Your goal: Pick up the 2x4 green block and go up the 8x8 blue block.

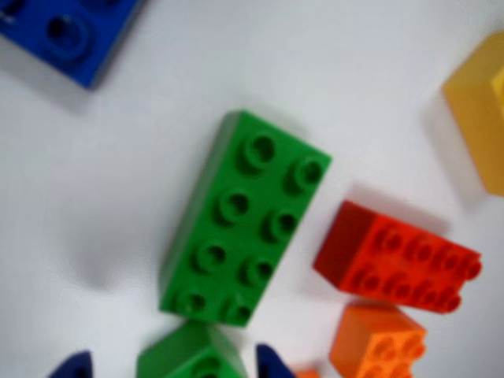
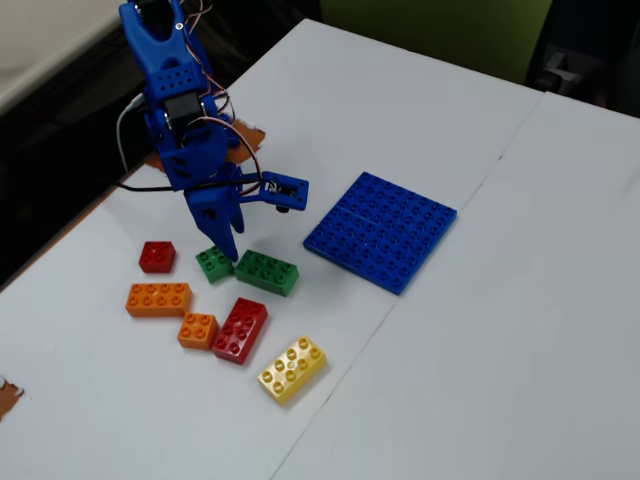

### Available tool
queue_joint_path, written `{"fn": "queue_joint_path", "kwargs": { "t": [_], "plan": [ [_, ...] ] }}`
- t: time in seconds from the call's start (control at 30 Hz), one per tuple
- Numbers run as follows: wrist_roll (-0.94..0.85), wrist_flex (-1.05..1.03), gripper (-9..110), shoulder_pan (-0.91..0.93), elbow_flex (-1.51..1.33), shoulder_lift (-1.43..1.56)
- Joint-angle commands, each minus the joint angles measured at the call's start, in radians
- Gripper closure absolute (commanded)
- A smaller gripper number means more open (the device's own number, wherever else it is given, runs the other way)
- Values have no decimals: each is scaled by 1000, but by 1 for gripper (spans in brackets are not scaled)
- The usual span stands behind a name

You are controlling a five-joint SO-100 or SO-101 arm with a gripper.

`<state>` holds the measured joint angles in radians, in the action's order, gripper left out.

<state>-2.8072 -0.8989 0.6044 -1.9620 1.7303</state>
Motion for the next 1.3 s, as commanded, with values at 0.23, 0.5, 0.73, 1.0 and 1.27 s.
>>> {"fn": "queue_joint_path", "kwargs": {
  "t": [0.23, 0.5, 0.73, 1.0, 1.27],
  "plan": [
    [360, -9, 76, -60, 126, -15],
    [545, -8, 76, -46, 175, -81],
    [557, 61, 76, -40, 198, -169],
    [554, 124, 76, -43, 202, -215],
    [574, 179, 81, -46, 202, -279]
  ]
}}
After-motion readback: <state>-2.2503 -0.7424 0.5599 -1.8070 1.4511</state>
